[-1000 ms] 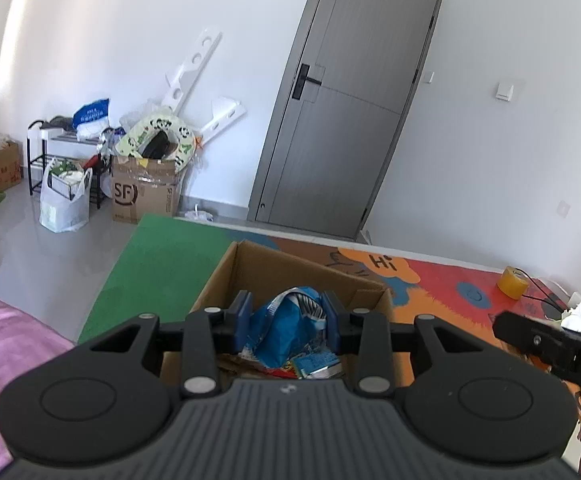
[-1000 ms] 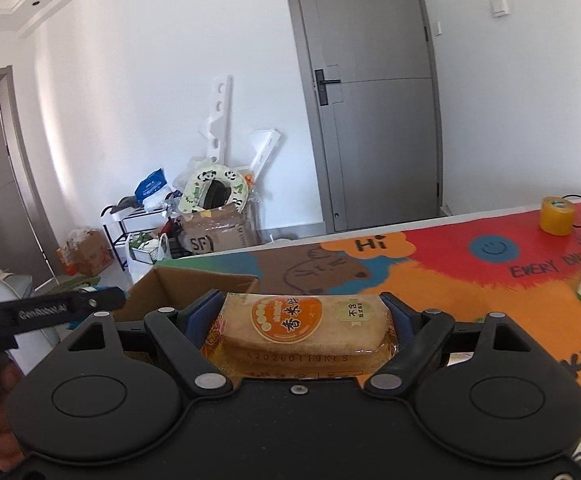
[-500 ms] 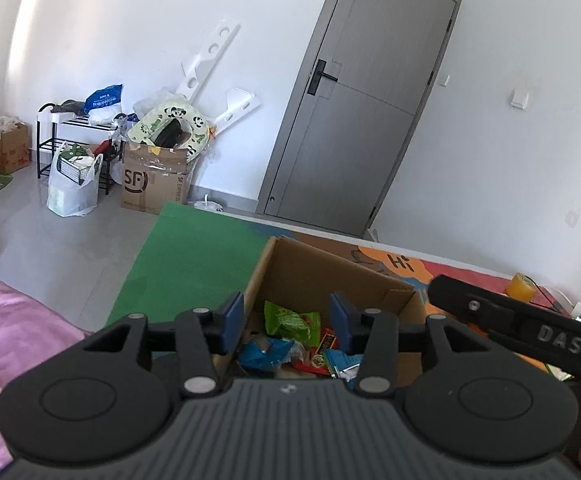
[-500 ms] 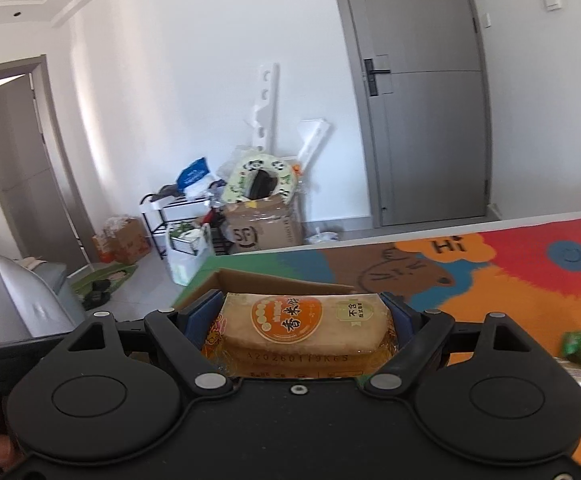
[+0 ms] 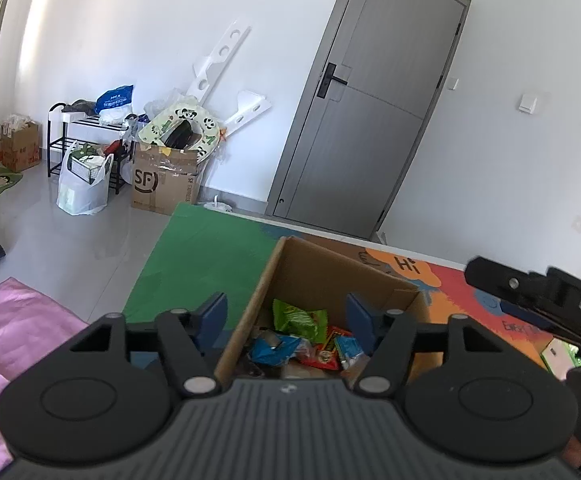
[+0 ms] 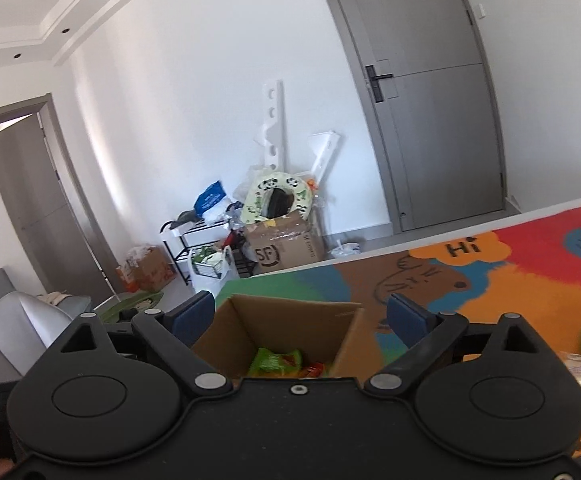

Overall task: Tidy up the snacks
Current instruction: 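Carry both packs over the cardboard box and open both tools to drop them, then move both open tools back toward the white bread roll and green pack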

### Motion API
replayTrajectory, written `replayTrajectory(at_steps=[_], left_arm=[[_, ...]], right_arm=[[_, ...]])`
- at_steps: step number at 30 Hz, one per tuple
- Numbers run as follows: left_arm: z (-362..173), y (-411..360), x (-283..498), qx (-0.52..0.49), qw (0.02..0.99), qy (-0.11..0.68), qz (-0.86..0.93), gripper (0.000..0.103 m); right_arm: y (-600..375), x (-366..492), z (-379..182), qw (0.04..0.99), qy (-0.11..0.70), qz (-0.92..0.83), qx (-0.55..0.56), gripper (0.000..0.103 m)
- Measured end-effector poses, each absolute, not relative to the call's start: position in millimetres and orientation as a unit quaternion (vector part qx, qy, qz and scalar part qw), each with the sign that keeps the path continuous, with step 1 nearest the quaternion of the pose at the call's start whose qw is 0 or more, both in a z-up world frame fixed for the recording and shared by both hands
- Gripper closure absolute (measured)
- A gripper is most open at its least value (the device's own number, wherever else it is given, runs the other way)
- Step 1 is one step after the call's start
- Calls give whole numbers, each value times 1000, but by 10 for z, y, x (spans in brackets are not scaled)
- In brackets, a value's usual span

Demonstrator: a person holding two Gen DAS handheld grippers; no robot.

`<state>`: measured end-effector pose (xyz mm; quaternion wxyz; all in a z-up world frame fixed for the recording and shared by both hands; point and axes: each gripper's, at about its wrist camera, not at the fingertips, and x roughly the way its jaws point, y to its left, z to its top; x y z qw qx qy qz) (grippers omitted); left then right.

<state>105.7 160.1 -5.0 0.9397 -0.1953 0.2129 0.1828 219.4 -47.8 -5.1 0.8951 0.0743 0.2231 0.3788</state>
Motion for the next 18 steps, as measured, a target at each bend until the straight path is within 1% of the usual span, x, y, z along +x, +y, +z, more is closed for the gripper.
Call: replayTrajectory(at_steps=[4, 13, 18], left_arm=[[-32, 1487, 1069, -191, 942, 210, 179, 30], [17, 1235, 1114, -178, 947, 213, 163, 26], [42, 1035, 1180, -166, 950, 217, 148, 21]], right_arm=[[-632, 2168, -55, 901, 225, 364, 72, 9], [-1033, 2155, -109, 909, 236, 332, 84, 9], [-1270, 2156, -131, 913, 237, 319, 88, 9]])
